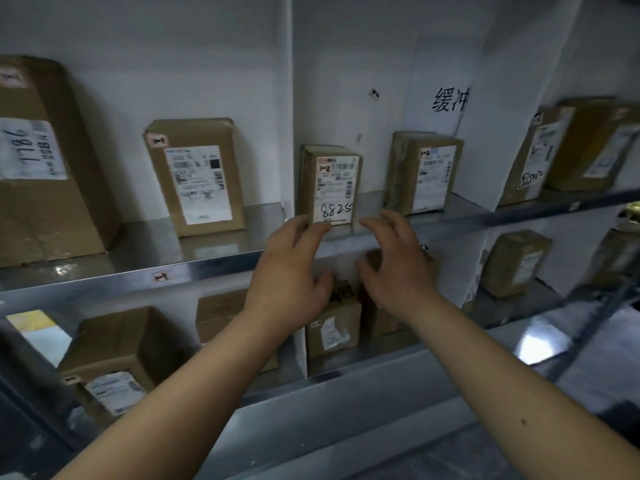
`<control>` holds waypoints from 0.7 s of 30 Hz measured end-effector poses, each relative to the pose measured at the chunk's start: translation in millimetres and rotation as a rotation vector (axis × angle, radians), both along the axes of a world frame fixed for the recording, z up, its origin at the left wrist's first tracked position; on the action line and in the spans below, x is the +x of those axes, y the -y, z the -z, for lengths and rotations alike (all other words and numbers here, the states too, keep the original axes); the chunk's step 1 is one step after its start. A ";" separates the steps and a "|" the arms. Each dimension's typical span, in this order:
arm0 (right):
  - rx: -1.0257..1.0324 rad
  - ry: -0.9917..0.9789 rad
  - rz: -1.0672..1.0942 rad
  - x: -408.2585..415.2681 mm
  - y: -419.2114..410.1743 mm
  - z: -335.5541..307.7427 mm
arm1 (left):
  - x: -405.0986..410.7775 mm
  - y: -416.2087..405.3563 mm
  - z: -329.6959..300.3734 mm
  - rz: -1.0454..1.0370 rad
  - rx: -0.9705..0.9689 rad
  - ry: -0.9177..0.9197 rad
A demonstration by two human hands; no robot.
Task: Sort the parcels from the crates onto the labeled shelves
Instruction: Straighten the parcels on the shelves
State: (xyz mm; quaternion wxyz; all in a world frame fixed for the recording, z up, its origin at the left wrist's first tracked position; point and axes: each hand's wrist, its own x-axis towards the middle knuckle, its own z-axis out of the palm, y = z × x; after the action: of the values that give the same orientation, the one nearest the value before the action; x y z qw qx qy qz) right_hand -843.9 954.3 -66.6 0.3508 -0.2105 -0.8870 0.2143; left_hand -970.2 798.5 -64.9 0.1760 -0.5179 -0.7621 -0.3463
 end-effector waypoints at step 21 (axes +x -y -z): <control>0.013 -0.021 -0.572 -73.0 -128.1 -47.1 | 10.9 -121.8 -19.9 -0.487 0.164 0.207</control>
State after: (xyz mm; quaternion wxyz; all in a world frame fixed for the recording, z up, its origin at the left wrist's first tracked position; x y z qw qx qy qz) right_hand -916.9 1082.4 -19.5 0.2866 0.0528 -0.9080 0.3009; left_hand -959.3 920.3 -45.0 0.2167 -0.2654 -0.8476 -0.4052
